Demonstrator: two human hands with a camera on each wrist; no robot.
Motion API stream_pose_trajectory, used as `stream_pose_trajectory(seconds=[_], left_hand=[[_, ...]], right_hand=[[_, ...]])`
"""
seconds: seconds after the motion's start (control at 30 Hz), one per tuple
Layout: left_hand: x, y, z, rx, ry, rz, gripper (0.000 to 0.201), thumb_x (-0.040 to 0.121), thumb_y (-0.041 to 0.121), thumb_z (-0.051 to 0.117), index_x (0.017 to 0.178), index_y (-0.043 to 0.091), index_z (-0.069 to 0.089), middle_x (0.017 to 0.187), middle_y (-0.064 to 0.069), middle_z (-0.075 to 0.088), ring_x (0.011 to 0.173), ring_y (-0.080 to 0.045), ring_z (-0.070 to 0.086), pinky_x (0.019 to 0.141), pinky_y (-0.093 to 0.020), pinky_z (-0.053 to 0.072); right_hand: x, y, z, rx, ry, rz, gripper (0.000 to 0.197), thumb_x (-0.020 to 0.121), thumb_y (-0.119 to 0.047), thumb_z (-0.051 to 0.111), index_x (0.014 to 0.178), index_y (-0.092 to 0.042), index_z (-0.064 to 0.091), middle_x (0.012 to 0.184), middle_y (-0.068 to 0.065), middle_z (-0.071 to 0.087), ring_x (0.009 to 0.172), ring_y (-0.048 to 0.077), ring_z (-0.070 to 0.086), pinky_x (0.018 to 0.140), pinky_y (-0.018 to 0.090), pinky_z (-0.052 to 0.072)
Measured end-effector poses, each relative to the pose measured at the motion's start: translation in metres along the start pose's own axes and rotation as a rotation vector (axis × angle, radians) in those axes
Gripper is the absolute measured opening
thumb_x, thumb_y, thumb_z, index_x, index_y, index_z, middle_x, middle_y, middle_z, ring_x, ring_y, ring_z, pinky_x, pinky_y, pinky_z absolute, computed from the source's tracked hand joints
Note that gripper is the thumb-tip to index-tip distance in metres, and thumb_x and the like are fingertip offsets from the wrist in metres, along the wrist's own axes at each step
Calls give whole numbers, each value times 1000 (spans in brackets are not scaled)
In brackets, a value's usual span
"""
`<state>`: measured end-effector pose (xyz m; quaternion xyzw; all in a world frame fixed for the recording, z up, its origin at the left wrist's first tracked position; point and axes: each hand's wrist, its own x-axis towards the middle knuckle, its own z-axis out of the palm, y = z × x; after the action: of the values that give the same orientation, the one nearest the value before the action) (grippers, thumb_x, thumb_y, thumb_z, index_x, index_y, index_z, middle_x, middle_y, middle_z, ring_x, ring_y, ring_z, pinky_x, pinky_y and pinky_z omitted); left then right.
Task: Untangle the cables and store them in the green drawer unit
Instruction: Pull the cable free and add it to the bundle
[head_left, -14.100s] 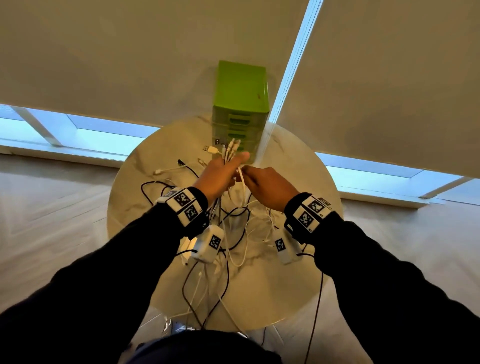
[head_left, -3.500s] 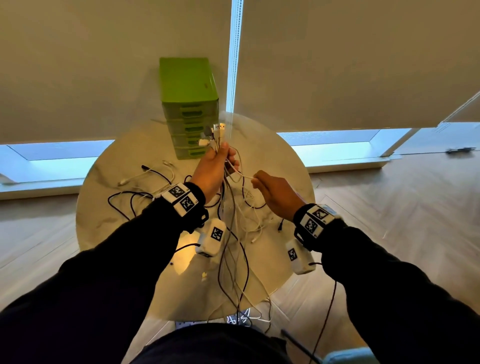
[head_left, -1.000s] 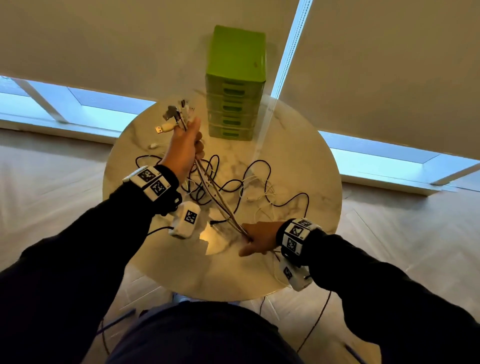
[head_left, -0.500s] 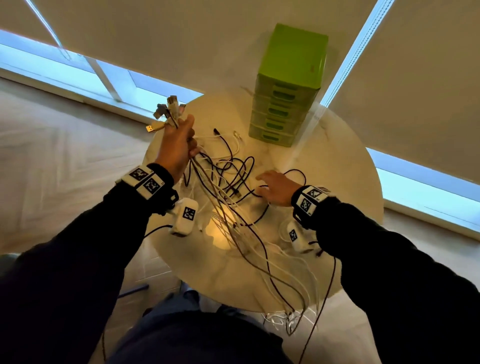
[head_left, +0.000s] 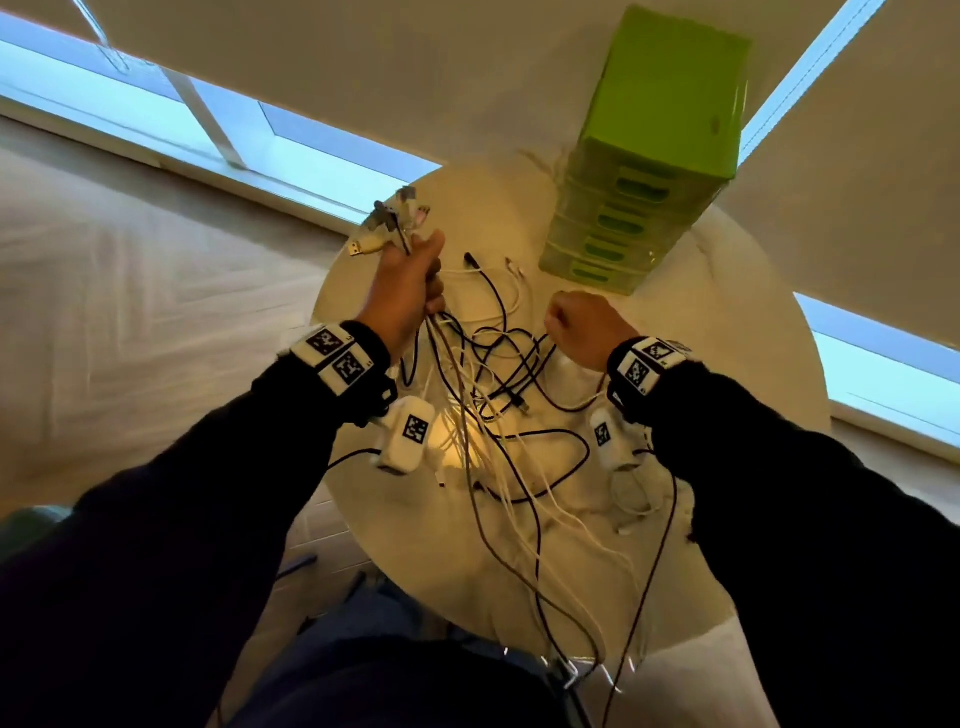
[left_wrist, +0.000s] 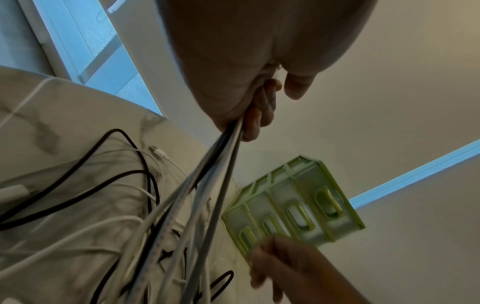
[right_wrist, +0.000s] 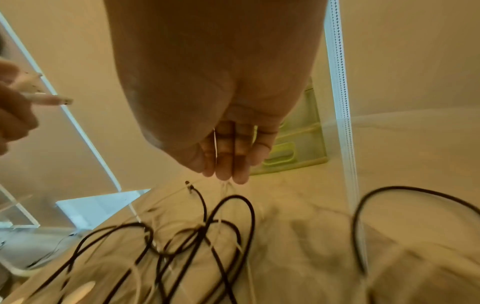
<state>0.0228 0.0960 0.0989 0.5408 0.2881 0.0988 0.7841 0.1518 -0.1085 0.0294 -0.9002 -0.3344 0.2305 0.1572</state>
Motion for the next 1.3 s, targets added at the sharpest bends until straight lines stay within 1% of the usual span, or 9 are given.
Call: stream_pose_trajectory(seconds=[0.17, 0.27, 0.63, 0.77, 0.97, 1.1, 1.17, 1.23, 1.3], left_hand=[[25, -9, 1, 61, -78, -67, 30, 105, 21, 48, 78, 25, 35, 58, 9, 25, 48, -7, 22, 48, -24, 21], [35, -16, -2, 71, -115, -96, 32, 105, 20, 48, 76, 25, 35, 56, 11, 26, 46, -6, 23, 48, -24, 20], [50, -21, -13, 145, -209, -156, 27, 106, 21, 45, 82, 27, 35, 65, 3, 19, 53, -11, 18, 55, -33, 14], [51, -23, -12, 150, -219, -166, 16, 106, 21, 46, 92, 24, 38, 65, 4, 21, 53, -11, 19, 54, -32, 15], [50, -27, -5, 158, -212, -152, 15, 100, 22, 52, 91, 29, 43, 68, 5, 24, 55, -10, 23, 56, -31, 19], [45, -32, 6, 204, -184, -155, 16, 100, 16, 47, 88, 24, 39, 71, 8, 37, 60, -8, 31, 61, -29, 28], [32, -28, 15, 146, -199, -156, 10, 95, 24, 53, 93, 23, 43, 75, 5, 39, 64, -9, 36, 64, -29, 31], [21, -28, 23, 66, -219, -165, 36, 90, 38, 59, 117, 16, 50, 96, -7, 62, 86, -21, 59, 82, -34, 44], [9, -24, 33, 11, -241, -163, 69, 90, 52, 60, 140, 9, 42, 118, -9, 67, 106, -27, 62, 96, -39, 43]], right_hand=[[59, -22, 7, 181, 101, 71, 24, 98, -9, 48, 116, -7, 64, 115, 15, 67, 103, 30, 61, 84, 27, 44], [85, -29, 23, 135, 9, 205, 36, 95, -7, 48, 130, -3, 56, 127, 21, 61, 114, 36, 58, 92, 34, 46], [124, -25, 48, 22, -21, 523, 38, 94, -31, 58, 116, 0, 61, 123, 24, 61, 112, 39, 59, 79, 35, 45], [119, -24, 57, -25, -23, 560, 41, 94, -32, 60, 122, -1, 57, 130, 25, 55, 117, 40, 56, 89, 38, 49], [87, -28, 31, 262, 318, 322, 16, 100, -23, 50, 95, -8, 55, 93, 16, 65, 88, 35, 62, 76, 40, 51], [49, -55, -22, 794, 617, 175, 14, 103, -20, 50, 102, -7, 55, 86, 6, 70, 79, 13, 67, 75, 28, 56], [25, -70, -46, 886, 703, 62, 10, 102, -19, 52, 100, -9, 54, 83, 9, 69, 75, 15, 67, 69, 29, 57], [2, -79, -57, 828, 689, -48, 9, 101, -20, 55, 99, -11, 55, 81, 10, 68, 75, 21, 66, 70, 37, 58], [-20, -81, -53, 651, 608, -145, 10, 99, -22, 59, 98, -12, 59, 81, 3, 66, 75, 18, 65, 73, 40, 58]])
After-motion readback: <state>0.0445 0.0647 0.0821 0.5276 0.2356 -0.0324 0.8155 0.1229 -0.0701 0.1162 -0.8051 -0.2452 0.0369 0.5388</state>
